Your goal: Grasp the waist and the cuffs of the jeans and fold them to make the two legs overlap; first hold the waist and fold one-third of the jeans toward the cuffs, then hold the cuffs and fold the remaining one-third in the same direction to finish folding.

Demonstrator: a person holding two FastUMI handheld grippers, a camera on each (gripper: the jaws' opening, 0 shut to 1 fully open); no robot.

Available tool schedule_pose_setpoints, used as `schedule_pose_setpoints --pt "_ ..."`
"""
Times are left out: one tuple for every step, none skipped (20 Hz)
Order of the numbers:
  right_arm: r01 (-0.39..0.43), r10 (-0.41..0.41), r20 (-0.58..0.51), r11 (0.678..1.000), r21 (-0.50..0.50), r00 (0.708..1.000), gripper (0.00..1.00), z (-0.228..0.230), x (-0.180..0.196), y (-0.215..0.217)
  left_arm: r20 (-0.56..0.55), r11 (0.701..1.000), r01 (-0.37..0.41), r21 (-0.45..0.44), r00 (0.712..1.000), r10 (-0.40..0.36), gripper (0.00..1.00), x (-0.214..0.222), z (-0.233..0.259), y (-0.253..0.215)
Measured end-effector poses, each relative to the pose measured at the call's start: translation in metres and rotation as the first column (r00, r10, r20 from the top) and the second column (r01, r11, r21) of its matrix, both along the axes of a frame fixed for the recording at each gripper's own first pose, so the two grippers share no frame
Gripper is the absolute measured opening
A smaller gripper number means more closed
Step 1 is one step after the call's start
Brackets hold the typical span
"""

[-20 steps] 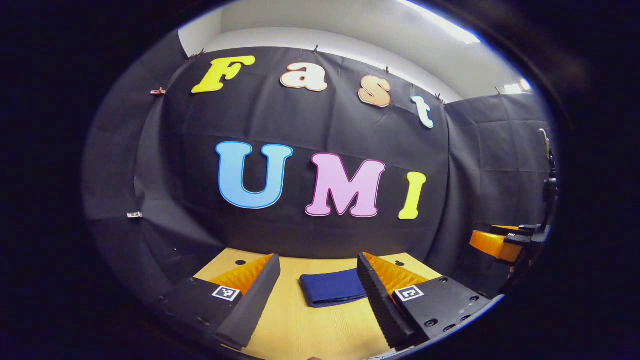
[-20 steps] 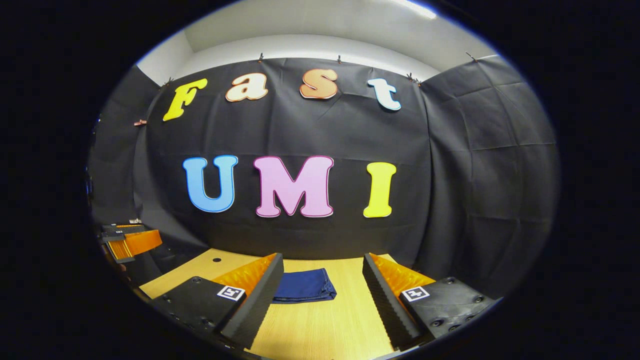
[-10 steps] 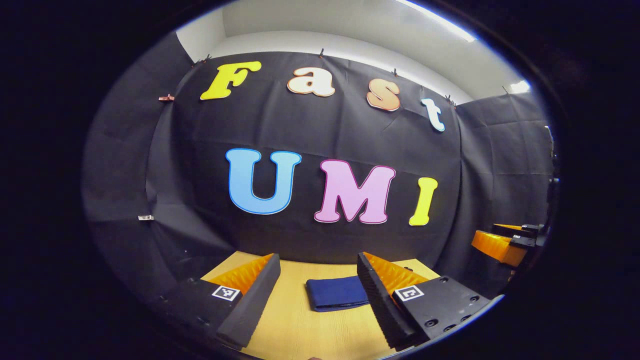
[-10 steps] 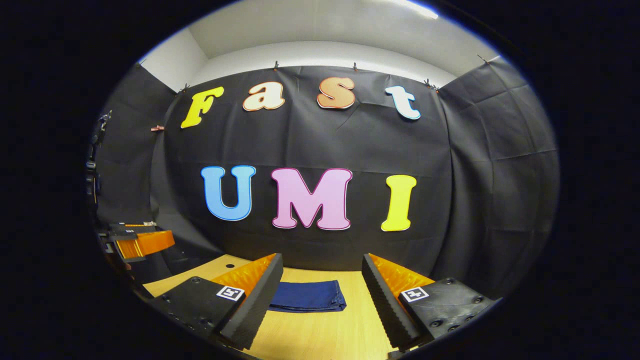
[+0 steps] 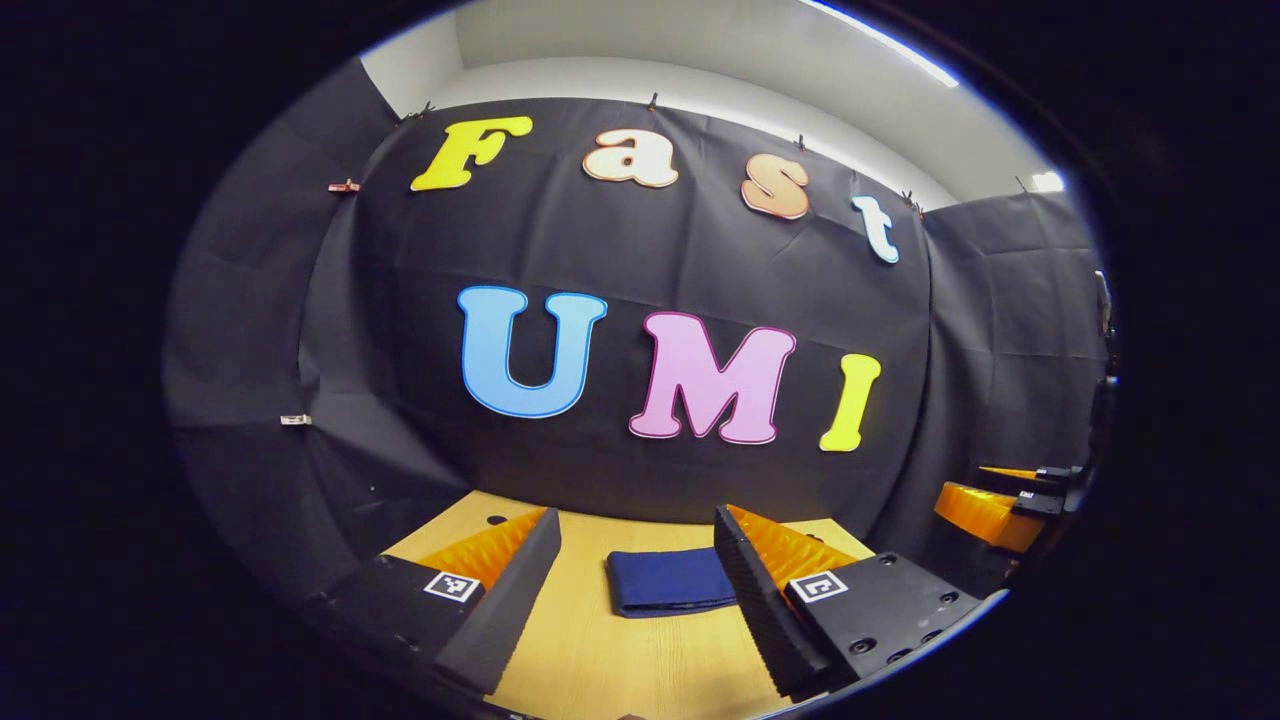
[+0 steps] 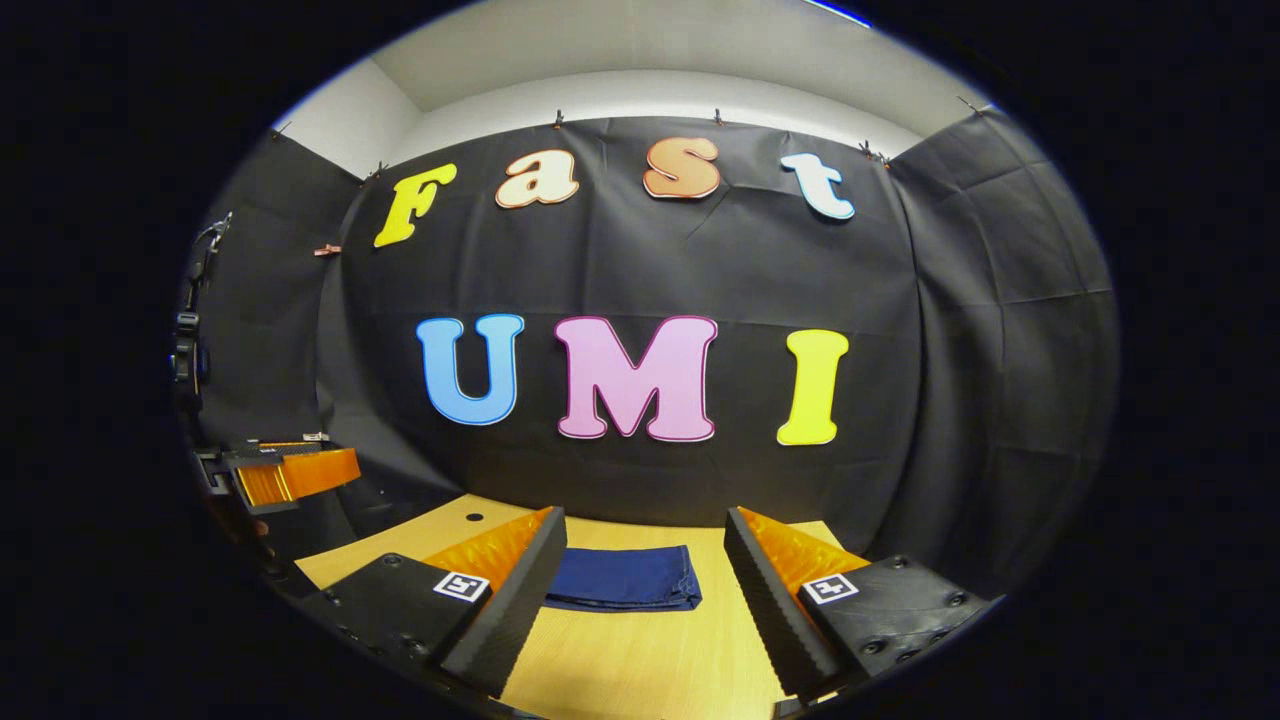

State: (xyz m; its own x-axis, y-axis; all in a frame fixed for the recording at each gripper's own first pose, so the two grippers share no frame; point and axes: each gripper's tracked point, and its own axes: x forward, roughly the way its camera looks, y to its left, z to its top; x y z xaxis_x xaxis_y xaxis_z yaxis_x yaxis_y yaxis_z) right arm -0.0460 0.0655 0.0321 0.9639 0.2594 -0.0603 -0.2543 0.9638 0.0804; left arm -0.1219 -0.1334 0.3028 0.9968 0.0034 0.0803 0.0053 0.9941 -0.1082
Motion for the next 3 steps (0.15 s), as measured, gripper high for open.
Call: schedule_pose_setpoints --pt "-0.008 0.008 -0.006 1.000 -0.003 1.000 1.00 -0.0029 -0.0008 0.0027 -0.004 1.000 -0.002 0.001 1.000 0.002 0.96 -0.0008 -0.0020 -0.0006" --pt "-0.016 0.016 -0.011 1.000 -0.006 1.000 0.97 -0.0050 -0.0010 0.0041 -0.008 1.000 -0.002 0.001 1.000 0.002 0.92 -0.0014 -0.0035 -0.0011" --pt "-0.023 0.023 -0.016 1.000 -0.007 1.000 0.97 -0.0069 -0.0016 0.0063 -0.013 1.000 -0.001 0.005 1.000 0.001 0.96 -0.0031 -0.0061 -0.0012"
